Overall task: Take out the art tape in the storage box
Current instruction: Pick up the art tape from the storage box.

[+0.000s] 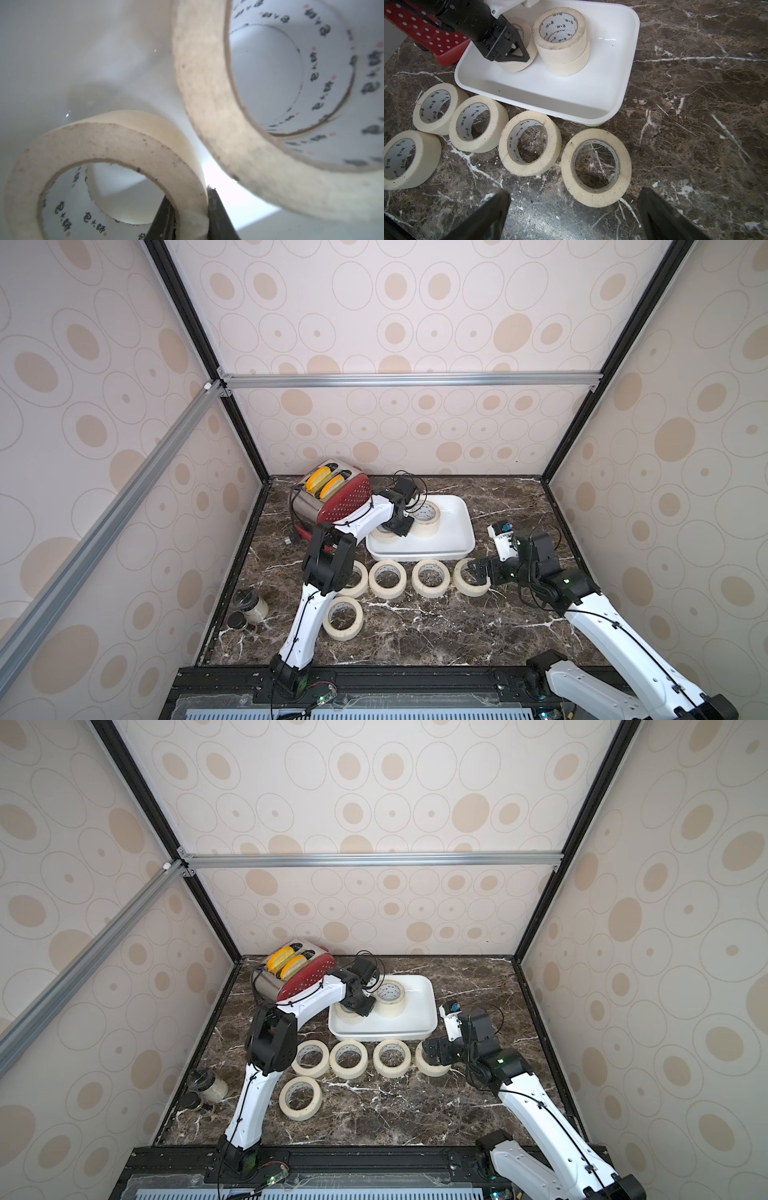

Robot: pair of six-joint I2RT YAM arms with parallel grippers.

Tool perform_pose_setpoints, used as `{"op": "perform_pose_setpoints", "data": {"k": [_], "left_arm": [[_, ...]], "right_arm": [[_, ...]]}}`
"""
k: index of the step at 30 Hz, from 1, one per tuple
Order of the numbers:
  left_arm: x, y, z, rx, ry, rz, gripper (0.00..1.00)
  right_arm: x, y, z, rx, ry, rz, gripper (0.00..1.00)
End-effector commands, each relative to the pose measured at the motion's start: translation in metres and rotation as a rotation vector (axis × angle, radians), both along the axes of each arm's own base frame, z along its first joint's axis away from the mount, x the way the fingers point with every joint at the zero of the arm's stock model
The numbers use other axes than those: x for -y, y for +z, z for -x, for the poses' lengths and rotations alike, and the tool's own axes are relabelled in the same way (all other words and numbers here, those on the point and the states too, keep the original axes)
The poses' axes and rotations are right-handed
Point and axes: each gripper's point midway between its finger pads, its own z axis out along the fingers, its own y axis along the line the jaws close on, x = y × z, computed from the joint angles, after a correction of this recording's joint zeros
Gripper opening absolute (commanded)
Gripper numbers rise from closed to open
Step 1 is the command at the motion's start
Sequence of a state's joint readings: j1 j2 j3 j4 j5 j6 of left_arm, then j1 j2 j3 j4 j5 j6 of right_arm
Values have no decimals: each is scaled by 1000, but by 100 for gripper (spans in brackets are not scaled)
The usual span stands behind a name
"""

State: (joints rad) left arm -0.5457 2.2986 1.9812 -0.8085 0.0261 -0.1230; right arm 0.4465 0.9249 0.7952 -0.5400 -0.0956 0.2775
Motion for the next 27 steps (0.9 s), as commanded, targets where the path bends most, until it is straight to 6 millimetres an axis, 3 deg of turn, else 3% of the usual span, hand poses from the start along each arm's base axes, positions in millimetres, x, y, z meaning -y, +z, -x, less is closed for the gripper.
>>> {"op": "perform_pose_setpoints", "data": {"k": [1,17,27], "left_arm": [[-6,49,-6,102,44,43,20],[-22,116,39,195,111,217,18],[-40,140,79,229,146,300,17]], "right_arm": [[5,-6,3,-16,-15,9,100],[-8,-5,-3,-25,-2,-51,100],[-20,-10,-11,-51,14,-91,100]]}}
